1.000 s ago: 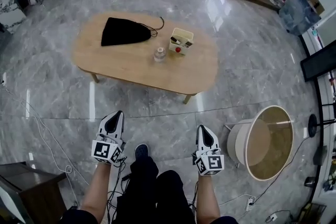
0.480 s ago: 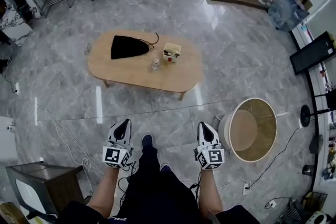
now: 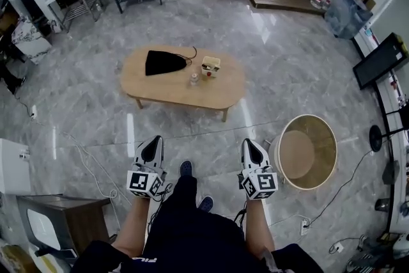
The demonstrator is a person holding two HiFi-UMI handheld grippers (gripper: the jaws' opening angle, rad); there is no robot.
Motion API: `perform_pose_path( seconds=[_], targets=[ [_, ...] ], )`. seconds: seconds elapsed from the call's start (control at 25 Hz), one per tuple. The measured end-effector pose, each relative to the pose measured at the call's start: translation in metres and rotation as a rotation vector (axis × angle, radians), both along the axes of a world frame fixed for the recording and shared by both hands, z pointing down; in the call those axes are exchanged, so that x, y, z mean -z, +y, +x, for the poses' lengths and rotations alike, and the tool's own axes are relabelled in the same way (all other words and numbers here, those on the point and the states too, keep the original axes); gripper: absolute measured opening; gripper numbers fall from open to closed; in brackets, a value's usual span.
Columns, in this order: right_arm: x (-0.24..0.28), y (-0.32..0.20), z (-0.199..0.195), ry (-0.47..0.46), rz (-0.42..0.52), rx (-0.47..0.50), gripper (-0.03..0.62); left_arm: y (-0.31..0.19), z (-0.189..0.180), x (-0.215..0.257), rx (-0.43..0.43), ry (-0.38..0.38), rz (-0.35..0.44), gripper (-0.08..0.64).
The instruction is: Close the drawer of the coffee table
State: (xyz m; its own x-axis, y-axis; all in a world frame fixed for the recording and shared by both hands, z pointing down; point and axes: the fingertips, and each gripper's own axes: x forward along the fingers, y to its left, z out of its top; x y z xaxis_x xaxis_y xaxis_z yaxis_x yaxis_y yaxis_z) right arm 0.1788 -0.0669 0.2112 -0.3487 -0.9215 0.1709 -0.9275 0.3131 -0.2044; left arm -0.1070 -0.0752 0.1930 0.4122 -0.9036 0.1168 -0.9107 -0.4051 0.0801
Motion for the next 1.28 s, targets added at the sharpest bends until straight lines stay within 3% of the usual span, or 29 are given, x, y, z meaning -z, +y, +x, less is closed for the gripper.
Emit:
perform_pose_path(
  seconds=[0.2,0.6,1.28],
  targets=[
    [0.025,0.035,0.002,0.045,0.025,0.034,0.026,0.041,0.002,0.024,0.03,0.0,0.018,0.025],
    [0.03,0.086,-0.003,0.064,-0.005,0.073,0.026,0.106,0.006,0.011,0.041,-0.016,-0.033,0.025],
    [0.042,0.087,-0.038,0.059,-0.027,0.02,0.026,0.095,-0.022,0.017,-0.03,-0.011,-0.057,0.025]
  ],
)
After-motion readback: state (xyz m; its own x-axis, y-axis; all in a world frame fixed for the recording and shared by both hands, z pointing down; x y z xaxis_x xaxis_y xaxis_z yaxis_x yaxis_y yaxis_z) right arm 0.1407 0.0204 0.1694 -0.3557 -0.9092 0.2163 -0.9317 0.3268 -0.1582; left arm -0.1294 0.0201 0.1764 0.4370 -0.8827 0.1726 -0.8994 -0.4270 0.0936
